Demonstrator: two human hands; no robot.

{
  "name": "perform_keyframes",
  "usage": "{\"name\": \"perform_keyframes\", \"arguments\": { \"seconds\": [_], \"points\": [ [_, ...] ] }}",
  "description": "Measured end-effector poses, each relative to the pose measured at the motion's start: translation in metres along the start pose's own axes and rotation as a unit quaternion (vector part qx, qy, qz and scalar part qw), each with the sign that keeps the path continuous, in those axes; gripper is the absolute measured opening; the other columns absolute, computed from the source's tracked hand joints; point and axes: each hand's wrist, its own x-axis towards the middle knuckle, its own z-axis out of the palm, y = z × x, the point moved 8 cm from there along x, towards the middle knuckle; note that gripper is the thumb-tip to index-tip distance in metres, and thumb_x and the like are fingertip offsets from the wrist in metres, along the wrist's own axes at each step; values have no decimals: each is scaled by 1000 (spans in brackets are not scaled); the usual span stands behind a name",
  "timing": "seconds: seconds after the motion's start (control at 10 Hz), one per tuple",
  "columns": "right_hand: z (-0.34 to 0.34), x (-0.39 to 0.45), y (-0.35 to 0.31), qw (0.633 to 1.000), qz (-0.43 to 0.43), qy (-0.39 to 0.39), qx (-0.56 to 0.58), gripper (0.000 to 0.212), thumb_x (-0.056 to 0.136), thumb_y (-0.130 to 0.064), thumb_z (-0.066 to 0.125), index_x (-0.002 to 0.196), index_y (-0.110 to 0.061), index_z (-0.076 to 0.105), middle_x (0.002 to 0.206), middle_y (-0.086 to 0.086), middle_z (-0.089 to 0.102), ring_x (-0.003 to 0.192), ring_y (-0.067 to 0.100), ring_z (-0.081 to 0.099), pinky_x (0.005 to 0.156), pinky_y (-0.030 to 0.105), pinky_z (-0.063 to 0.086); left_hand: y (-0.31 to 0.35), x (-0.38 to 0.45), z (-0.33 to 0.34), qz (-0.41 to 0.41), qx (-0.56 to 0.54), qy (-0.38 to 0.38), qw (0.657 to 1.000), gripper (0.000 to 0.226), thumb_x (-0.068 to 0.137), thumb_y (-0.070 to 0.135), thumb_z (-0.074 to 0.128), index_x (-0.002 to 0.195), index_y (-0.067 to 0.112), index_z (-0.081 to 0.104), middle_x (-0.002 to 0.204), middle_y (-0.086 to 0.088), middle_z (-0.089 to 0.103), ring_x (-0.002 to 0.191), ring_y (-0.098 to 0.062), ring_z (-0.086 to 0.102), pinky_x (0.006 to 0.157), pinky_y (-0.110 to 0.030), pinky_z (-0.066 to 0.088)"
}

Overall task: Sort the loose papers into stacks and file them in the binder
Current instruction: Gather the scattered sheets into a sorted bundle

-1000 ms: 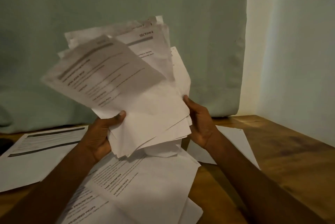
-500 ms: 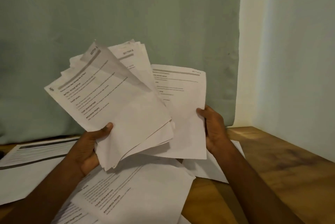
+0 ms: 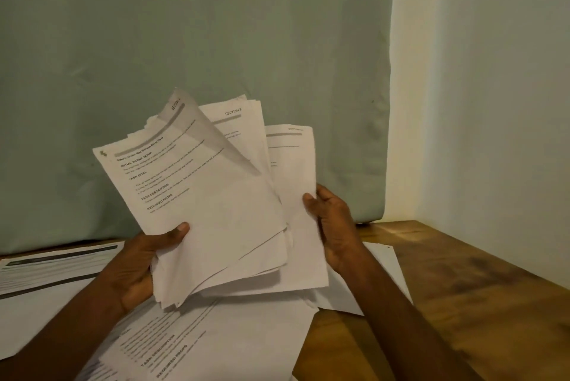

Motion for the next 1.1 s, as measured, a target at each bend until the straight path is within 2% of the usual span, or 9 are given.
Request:
{"name": "perform_keyframes", "arguments": {
  "seconds": [0.1,0.2,0.3,0.5,0.6,0.7,0.8,0.9,1.1],
  "points": [
    [12,-4,7,998,8,-36,-41,21,101,-9,59,114,-21,71,111,3,77,101,25,74,85,37,61,-3,2,5,2,94,-13,996,106,35,41,104,131,17,65,123,-8,73,108,-25,71,79,-40,60],
    [16,-3,12,996,10,-56,-63,21,100,-9,61,113,-21,72,114,3,76,109,27,71,96,41,58,-9,6,1,-10,127,6,992,79,59,25,98,129,14,64,123,-13,71,110,-32,67,85,-41,51],
    [10,-2,13,995,26,-47,-82,19,101,-15,61,115,-22,72,111,1,77,101,24,72,80,34,60,-9,8,-11,-19,145,39,988,62,72,17,79,132,12,63,125,-14,70,117,-38,63,99,-50,48],
    [-1,-7,27,979,107,-22,-170,32,104,-43,51,103,-20,73,95,3,74,79,21,68,65,30,55,-9,4,-8,-60,165,-4,984,56,74,13,79,128,13,67,120,-11,74,101,-30,73,83,-43,53],
    [-54,2,31,892,69,111,-433,39,103,-45,50,106,-12,71,102,9,73,96,27,70,90,44,55,-31,11,-17,-89,169,-3,982,83,56,24,98,132,14,65,124,-14,71,107,-36,71,91,-51,53],
    [-108,-3,62,669,206,87,-709,85,88,-73,55,149,-15,43,156,18,42,146,45,33,117,65,19,-42,4,4,-81,193,-29,977,52,69,14,77,119,8,67,108,-14,76,105,-39,67,94,-53,51],
    [-120,-8,84,665,306,9,-681,126,63,-96,56,158,-20,27,167,16,22,152,47,15,118,67,8,-40,0,18,-61,218,-44,973,37,65,22,76,100,9,74,93,-9,79,99,-36,68,91,-52,51],
    [-114,1,94,657,317,-41,-683,141,42,-100,60,156,-23,31,166,13,28,151,43,23,120,66,17,-40,12,-1,-52,202,-40,977,40,71,21,78,109,10,72,105,-12,77,111,-42,66,93,-55,51],
    [-107,-1,83,704,264,21,-659,103,72,-70,77,152,-20,36,158,14,39,146,39,34,119,63,23,-42,9,-6,-67,210,-71,973,96,28,53,101,111,15,74,113,-15,75,105,-36,70,93,-57,51]
  ]
}}
